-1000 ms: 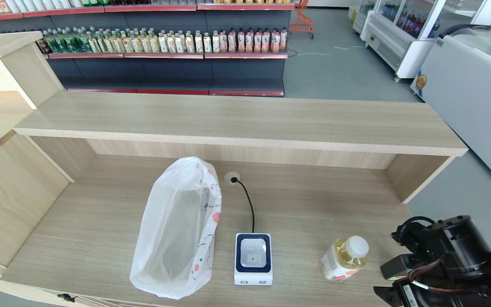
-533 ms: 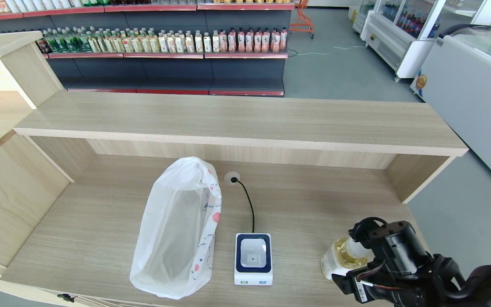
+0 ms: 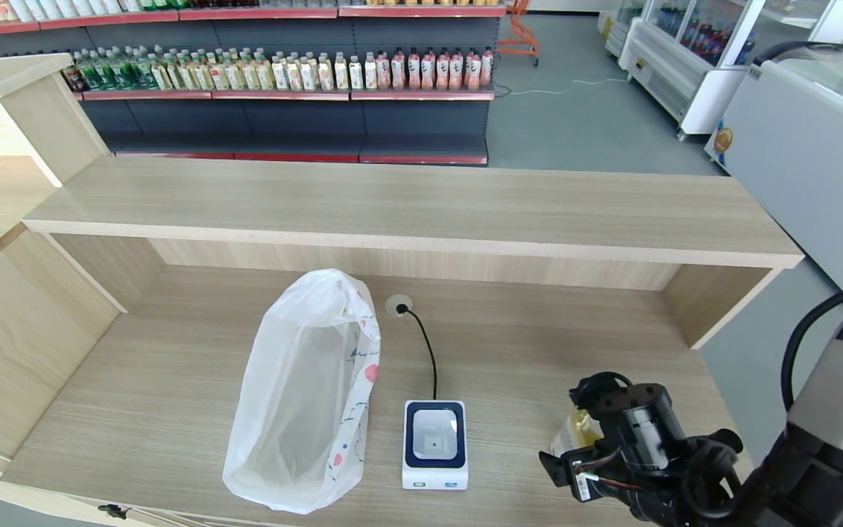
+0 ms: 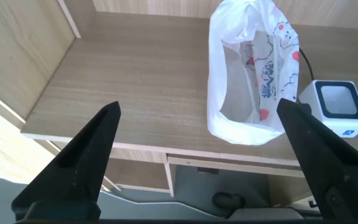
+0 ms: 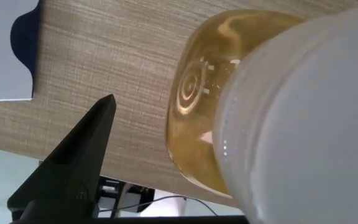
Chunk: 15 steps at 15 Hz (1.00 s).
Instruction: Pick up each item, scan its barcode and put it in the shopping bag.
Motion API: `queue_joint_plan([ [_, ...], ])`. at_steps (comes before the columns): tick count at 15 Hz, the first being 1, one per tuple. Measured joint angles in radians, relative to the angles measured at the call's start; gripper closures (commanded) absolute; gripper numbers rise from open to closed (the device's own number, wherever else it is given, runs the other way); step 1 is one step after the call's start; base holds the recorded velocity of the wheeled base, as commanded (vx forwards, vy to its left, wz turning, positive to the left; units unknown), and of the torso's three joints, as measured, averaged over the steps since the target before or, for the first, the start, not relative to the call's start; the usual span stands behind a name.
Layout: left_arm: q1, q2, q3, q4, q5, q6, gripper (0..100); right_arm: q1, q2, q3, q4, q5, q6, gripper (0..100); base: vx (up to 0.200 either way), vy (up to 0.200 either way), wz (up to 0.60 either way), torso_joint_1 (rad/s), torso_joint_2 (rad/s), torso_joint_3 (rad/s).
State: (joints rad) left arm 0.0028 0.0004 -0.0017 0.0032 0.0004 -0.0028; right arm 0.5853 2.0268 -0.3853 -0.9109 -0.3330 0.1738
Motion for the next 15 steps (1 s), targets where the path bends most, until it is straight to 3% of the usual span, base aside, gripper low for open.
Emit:
queue_joint_plan([
  [8, 0.000, 0.000, 0.000, 0.000, 0.000, 0.000, 0, 0.023, 0.108, -0.037, -0.156, -0.047, -0.126, 0, 0.000, 0.000, 0.00, 0.000, 0.00, 0.000],
  [14, 0.000, 0.000, 0.000, 0.000, 0.000, 0.000, 0, 0.008, 0.111, -0.056, -0.208, -0.046, -0.129, 0, 0.000, 0.000, 0.00, 0.000, 0.00, 0.000],
  [15, 0.000, 0.000, 0.000, 0.000, 0.000, 0.000, 0, 0.003, 0.111, -0.057, -0.222, -0.043, -0.127, 100, 0.000, 0.000, 0.00, 0.000, 0.00, 0.000],
])
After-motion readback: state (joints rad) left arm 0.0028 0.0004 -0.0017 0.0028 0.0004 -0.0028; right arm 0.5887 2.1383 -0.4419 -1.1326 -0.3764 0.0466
